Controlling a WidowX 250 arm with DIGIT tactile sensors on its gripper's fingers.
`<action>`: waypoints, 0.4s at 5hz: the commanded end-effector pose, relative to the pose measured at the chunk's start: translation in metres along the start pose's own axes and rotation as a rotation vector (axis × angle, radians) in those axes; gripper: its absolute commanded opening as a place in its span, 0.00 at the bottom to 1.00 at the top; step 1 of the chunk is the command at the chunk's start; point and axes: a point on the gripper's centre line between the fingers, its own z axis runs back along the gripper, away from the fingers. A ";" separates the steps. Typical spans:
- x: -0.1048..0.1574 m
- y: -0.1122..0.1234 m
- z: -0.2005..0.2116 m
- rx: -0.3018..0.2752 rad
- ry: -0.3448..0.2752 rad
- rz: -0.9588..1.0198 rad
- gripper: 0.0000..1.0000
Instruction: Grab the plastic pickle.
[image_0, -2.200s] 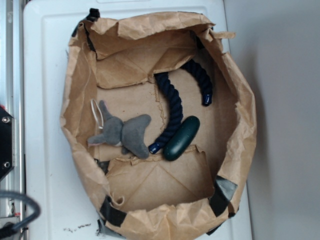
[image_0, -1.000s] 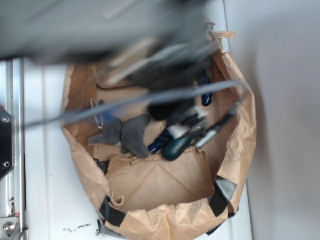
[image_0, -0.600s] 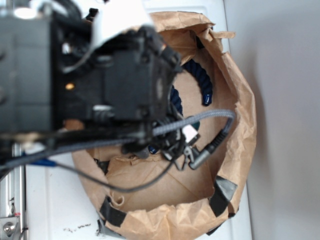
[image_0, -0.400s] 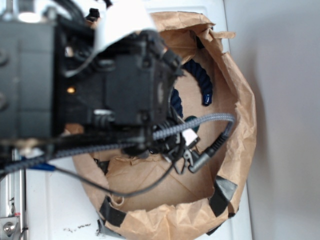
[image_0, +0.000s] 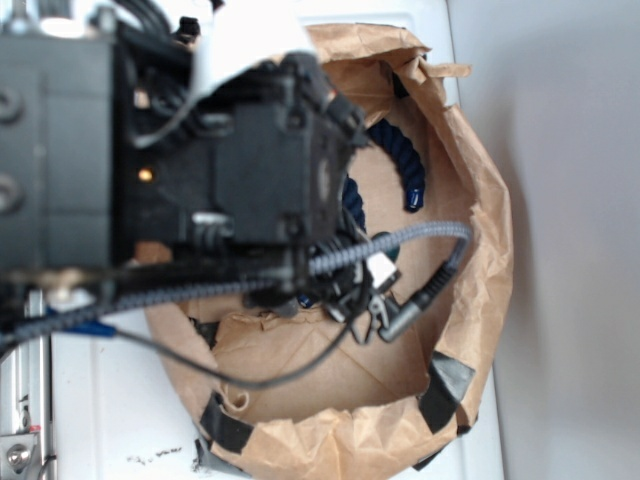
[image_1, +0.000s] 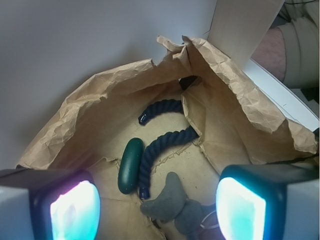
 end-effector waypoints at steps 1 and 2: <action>-0.009 0.000 -0.022 0.012 -0.004 -0.022 1.00; -0.006 -0.006 -0.047 -0.008 0.002 -0.046 1.00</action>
